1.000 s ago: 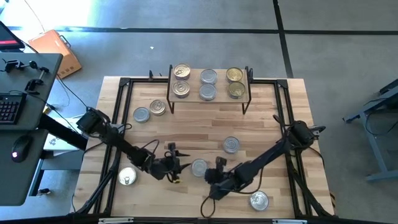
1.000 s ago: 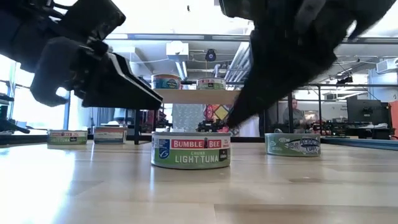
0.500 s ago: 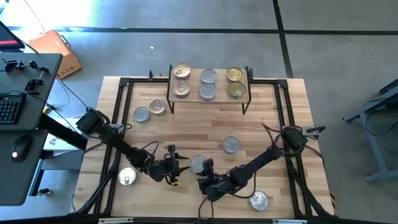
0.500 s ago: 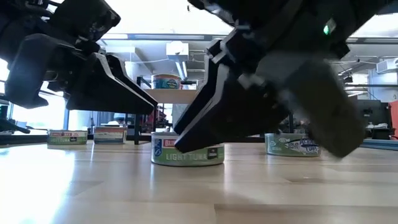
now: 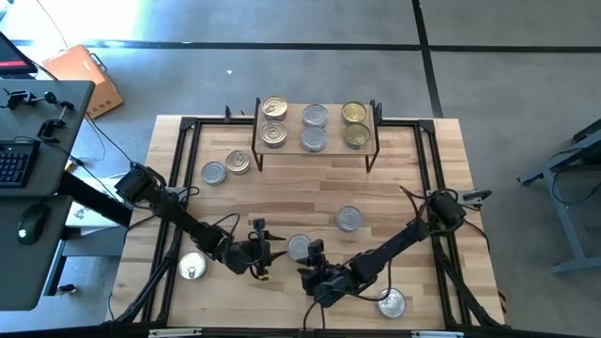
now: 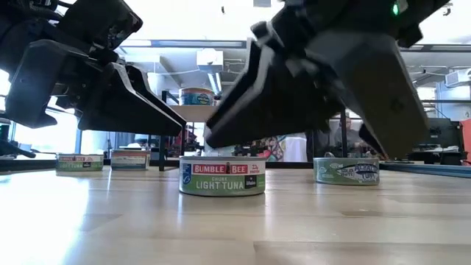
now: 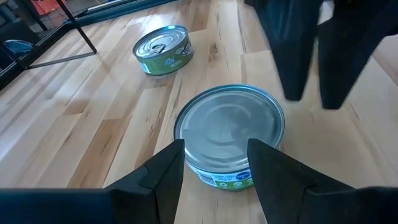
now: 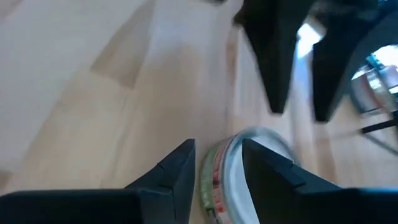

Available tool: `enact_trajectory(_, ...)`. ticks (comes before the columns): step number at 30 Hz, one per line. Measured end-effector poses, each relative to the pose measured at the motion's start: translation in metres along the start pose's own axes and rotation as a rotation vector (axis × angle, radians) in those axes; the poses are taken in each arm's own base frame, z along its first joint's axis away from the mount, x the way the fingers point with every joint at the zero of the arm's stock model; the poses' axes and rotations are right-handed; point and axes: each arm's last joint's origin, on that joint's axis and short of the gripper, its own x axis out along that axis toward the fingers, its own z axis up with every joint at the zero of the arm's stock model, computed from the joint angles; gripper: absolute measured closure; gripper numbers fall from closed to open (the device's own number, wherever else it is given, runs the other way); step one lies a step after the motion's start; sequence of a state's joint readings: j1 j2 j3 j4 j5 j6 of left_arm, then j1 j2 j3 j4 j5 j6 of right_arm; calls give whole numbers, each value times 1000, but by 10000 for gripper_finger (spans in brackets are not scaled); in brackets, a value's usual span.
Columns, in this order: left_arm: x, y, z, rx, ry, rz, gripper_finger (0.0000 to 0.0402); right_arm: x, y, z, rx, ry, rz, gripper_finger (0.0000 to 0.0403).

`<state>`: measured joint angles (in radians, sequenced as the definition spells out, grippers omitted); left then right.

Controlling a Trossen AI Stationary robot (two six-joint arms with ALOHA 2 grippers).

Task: Stack canned seafood by type on shelf
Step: Stack the green can on top of the other green tuna can

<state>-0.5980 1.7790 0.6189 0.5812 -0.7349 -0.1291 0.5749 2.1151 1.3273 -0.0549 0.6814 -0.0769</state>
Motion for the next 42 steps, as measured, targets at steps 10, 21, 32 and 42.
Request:
enact_trajectory(10, 0, 0, 0, 0, 0, 0, 234, 28, -12, -18, 30, 107, 24, 342)
enact_trajectory(21, -11, -13, 1, 181, -35, -61, 234, 32, -9, -22, 182, 122, 10, 400)
enact_trajectory(32, -18, -22, -4, 659, -53, -155, 238, 27, -35, -8, 374, 68, 82, 402)
enact_trajectory(42, -2, -6, -5, 697, 2, -149, 238, 23, -61, 4, 481, 13, 90, 402)
